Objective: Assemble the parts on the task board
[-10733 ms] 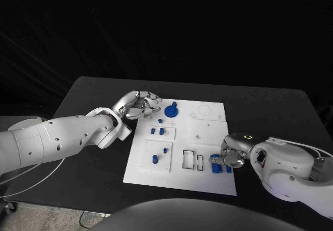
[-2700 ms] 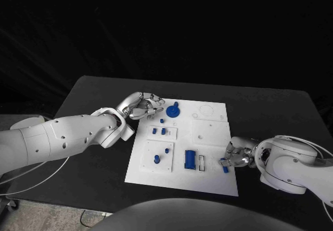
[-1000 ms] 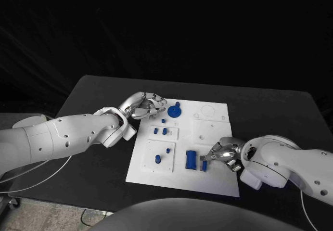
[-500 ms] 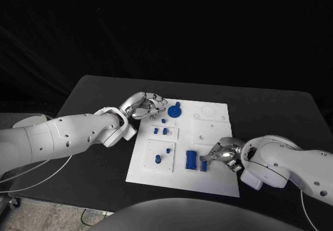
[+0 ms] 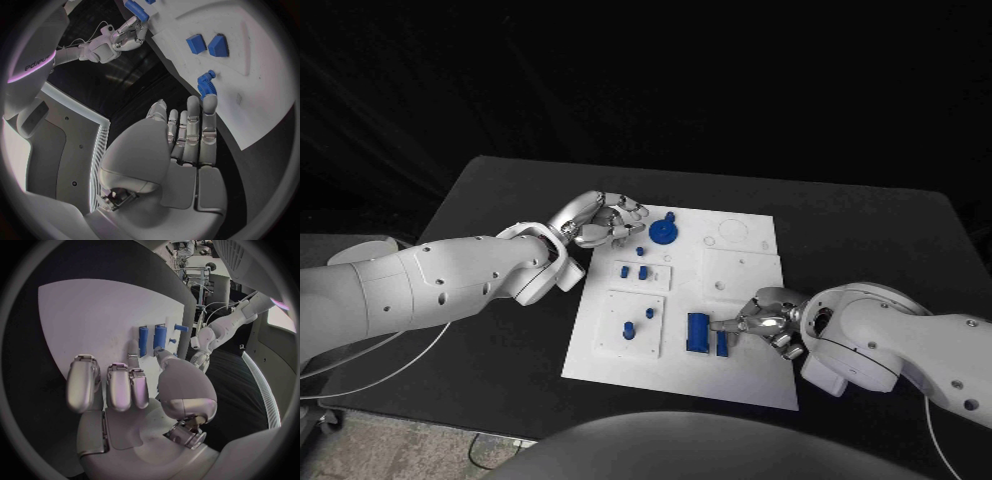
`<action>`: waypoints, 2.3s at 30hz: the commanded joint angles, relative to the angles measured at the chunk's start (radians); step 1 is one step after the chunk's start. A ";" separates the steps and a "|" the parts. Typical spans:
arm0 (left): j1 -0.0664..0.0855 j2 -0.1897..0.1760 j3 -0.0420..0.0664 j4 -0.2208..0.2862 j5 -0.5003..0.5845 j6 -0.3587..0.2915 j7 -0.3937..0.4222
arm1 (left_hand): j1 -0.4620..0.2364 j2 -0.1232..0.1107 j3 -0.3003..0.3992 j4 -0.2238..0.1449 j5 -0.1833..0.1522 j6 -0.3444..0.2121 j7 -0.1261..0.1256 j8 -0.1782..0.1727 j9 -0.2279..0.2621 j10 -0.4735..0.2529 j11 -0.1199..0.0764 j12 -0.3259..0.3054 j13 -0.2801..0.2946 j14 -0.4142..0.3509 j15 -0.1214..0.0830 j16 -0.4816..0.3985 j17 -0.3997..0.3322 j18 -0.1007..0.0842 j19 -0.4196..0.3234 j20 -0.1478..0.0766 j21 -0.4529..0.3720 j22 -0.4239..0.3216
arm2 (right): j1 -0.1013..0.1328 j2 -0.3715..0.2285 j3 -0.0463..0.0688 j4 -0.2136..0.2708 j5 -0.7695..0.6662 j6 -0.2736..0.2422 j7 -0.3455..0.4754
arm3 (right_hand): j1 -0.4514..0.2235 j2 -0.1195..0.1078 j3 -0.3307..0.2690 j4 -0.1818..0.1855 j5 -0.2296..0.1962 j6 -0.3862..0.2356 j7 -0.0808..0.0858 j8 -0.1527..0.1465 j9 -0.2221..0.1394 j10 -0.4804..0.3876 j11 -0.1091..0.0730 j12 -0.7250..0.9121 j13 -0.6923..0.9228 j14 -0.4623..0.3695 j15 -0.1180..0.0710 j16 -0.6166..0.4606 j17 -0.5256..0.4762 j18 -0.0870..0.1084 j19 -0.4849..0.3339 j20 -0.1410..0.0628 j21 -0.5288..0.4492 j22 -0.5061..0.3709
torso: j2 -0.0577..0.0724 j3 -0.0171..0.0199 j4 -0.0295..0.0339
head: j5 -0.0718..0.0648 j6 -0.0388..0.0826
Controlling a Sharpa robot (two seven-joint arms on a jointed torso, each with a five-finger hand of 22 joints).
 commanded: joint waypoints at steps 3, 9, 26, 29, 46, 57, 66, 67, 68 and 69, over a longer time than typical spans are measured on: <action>-0.001 0.002 0.000 0.001 -0.001 0.017 0.005 | 0.004 0.006 -0.003 -0.002 0.007 -0.002 -0.002 0.003 -0.001 0.003 0.004 -0.006 -0.001 -0.006 -0.001 0.004 -0.001 0.008 -0.004 0.000 -0.007 0.055 | -0.004 -0.005 -0.003 0.004 -0.016 -0.003 0.001 | -0.028 0.003 -0.025 0.029 -0.022 0.005 0.005 0.003 0.002 0.105 0.002 0.004 0.263 0.058 0.005 -0.002 0.001 -0.003 0.012 0.004 -0.004 0.177 | 0.000 0.0010 0.0006 | 0.004 0.000; -0.001 0.001 0.000 0.001 -0.001 0.015 0.007 | 0.004 0.006 -0.003 -0.002 0.007 -0.002 -0.002 0.003 -0.001 0.003 0.004 -0.006 -0.001 -0.006 -0.001 0.004 -0.001 0.008 -0.004 0.000 -0.007 0.055 | 0.002 -0.033 0.001 0.026 -0.001 -0.049 0.039 | -0.055 0.011 -0.064 0.076 -0.066 0.014 0.001 0.014 0.007 0.105 -0.002 0.004 0.263 0.060 0.002 0.005 0.011 -0.004 0.014 0.002 0.002 0.178 | -0.001 0.0009 -0.0003 | 0.006 0.000; -0.003 -0.018 0.003 0.028 0.019 -0.024 0.035 | 0.003 0.007 -0.005 0.000 0.011 0.003 0.004 0.007 -0.004 0.011 0.007 -0.003 -0.004 -0.002 0.001 0.011 0.000 0.006 0.006 0.002 0.006 0.058 | 0.115 -0.160 0.004 0.084 0.141 -0.129 0.171 | -0.213 0.103 -0.274 0.140 -0.096 0.036 -0.015 0.078 0.048 0.105 -0.016 0.004 0.263 0.064 -0.009 0.027 0.040 -0.010 0.022 -0.008 0.036 0.187 | -0.044 -0.0019 -0.0233 | 0.021 0.000; -0.002 -0.027 0.005 0.041 0.030 -0.031 0.042 | 0.003 0.008 -0.005 0.000 0.011 0.005 0.004 0.008 -0.004 0.014 0.007 -0.001 -0.004 0.000 0.001 0.013 0.000 0.005 0.010 0.002 0.012 0.059 | 0.119 -0.168 0.002 0.082 0.128 -0.112 0.193 | -0.099 0.100 -0.276 0.102 -0.017 0.025 -0.017 0.094 0.061 0.105 -0.017 0.004 0.263 0.065 -0.011 0.030 0.043 -0.012 0.023 -0.011 0.043 0.188 | -0.057 -0.0010 -0.0312 | 0.028 0.000; -0.002 -0.030 0.003 0.038 0.054 -0.021 0.049 | 0.007 0.010 -0.004 -0.001 0.018 0.009 0.004 0.011 -0.006 0.020 0.006 0.001 -0.007 0.003 -0.001 0.018 0.001 0.005 0.017 0.001 0.020 0.061 | -0.034 -0.123 -0.015 0.088 -0.550 -0.172 0.301 | 0.383 0.047 -0.241 -0.116 -0.009 -0.201 0.001 0.323 0.253 0.105 -0.004 0.004 0.263 0.058 0.001 0.019 0.026 -0.005 0.006 0.002 0.009 0.179 | -0.097 -0.0041 -0.0499 | 0.033 0.000; -0.003 -0.027 0.001 0.033 0.054 -0.011 0.045 | 0.009 0.011 -0.003 -0.001 0.021 0.008 0.003 0.010 -0.007 0.022 0.007 0.001 -0.008 0.004 -0.001 0.019 0.001 0.005 0.017 0.001 0.020 0.061 | -0.097 -0.067 -0.016 0.049 -0.561 -0.199 0.261 | 0.361 0.052 -0.269 -0.054 -0.097 -0.176 -0.018 0.410 0.290 0.105 -0.017 0.004 0.263 0.058 -0.009 0.015 0.019 -0.004 0.008 -0.006 0.003 0.178 | -0.100 -0.0057 -0.0494 | 0.027 0.000; -0.003 -0.022 -0.001 0.029 0.054 -0.004 0.041 | 0.012 0.011 -0.002 -0.002 0.024 0.008 0.001 0.010 -0.009 0.023 0.008 0.000 -0.010 0.003 0.000 0.020 0.001 0.005 0.016 0.001 0.018 0.060 | -0.113 -0.035 -0.016 0.016 -0.545 -0.179 0.225 | 0.335 0.048 -0.286 -0.023 -0.103 -0.172 -0.021 0.423 0.291 0.105 -0.020 0.004 0.263 0.057 -0.012 0.012 0.014 -0.003 0.007 -0.010 -0.002 0.176 | -0.103 -0.0060 -0.0484 | 0.025 0.000; -0.003 -0.021 -0.001 0.029 0.054 -0.004 0.041 | 0.013 0.011 -0.001 -0.002 0.025 0.007 0.001 0.010 -0.009 0.023 0.009 0.000 -0.010 0.003 0.000 0.020 0.001 0.005 0.017 0.002 0.018 0.060 | -0.116 -0.031 -0.016 0.012 -0.544 -0.174 0.220 | 0.334 0.047 -0.287 -0.022 -0.104 -0.173 -0.021 0.424 0.291 0.105 -0.020 0.004 0.263 0.057 -0.012 0.012 0.013 -0.003 0.007 -0.010 -0.003 0.176 | -0.103 -0.0060 -0.0480 | 0.025 0.000; -0.003 -0.021 -0.001 0.029 0.054 -0.003 0.041 | 0.013 0.011 -0.001 -0.002 0.025 0.007 0.001 0.010 -0.009 0.023 0.009 0.000 -0.010 0.003 0.000 0.020 0.001 0.005 0.017 0.002 0.018 0.060 | -0.118 -0.027 -0.016 0.009 -0.543 -0.171 0.217 | 0.333 0.046 -0.288 -0.021 -0.104 -0.173 -0.021 0.424 0.291 0.105 -0.020 0.004 0.263 0.057 -0.012 0.012 0.013 -0.003 0.006 -0.010 -0.004 0.176 | -0.105 -0.0061 -0.0481 | 0.024 0.000; -0.003 -0.021 -0.002 0.028 0.054 -0.003 0.040 | 0.013 0.011 -0.001 -0.002 0.025 0.007 0.001 0.010 -0.009 0.023 0.009 0.000 -0.010 0.003 0.000 0.020 0.001 0.005 0.017 0.002 0.018 0.060 | -0.121 -0.023 -0.016 0.005 -0.543 -0.168 0.214 | 0.332 0.044 -0.289 -0.020 -0.105 -0.174 -0.021 0.424 0.291 0.105 -0.020 0.004 0.263 0.057 -0.012 0.012 0.013 -0.003 0.006 -0.010 -0.004 0.176 | -0.105 -0.0062 -0.0480 | 0.023 0.000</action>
